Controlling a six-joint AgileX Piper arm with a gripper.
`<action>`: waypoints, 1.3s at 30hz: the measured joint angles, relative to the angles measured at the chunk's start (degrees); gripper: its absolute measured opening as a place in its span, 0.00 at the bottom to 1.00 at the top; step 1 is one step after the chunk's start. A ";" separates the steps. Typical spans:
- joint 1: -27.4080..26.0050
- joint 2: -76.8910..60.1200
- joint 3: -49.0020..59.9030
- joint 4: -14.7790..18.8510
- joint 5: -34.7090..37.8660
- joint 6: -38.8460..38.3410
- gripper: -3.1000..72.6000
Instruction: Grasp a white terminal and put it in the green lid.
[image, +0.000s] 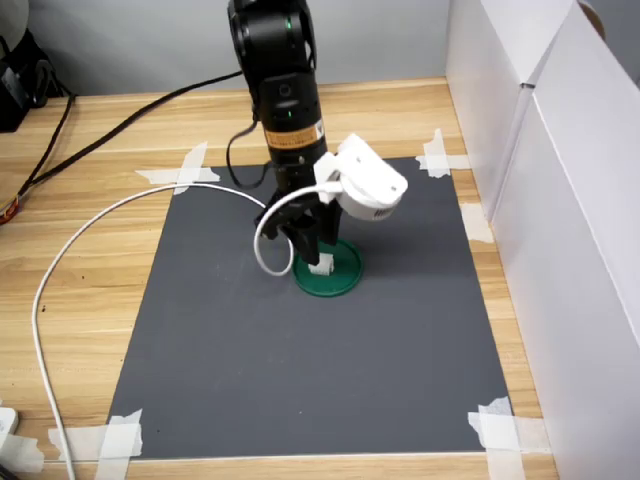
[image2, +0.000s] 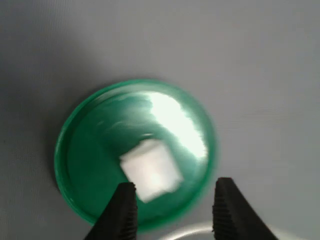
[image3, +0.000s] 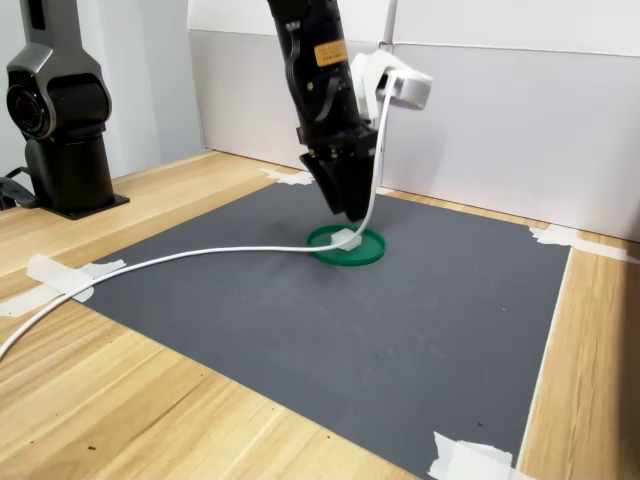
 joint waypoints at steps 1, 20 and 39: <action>0.00 -2.01 0.17 0.00 -0.25 0.24 0.56; 0.00 -46.48 8.83 -3.54 -3.15 27.94 0.02; 0.00 -78.73 31.81 -27.15 -3.44 55.86 0.02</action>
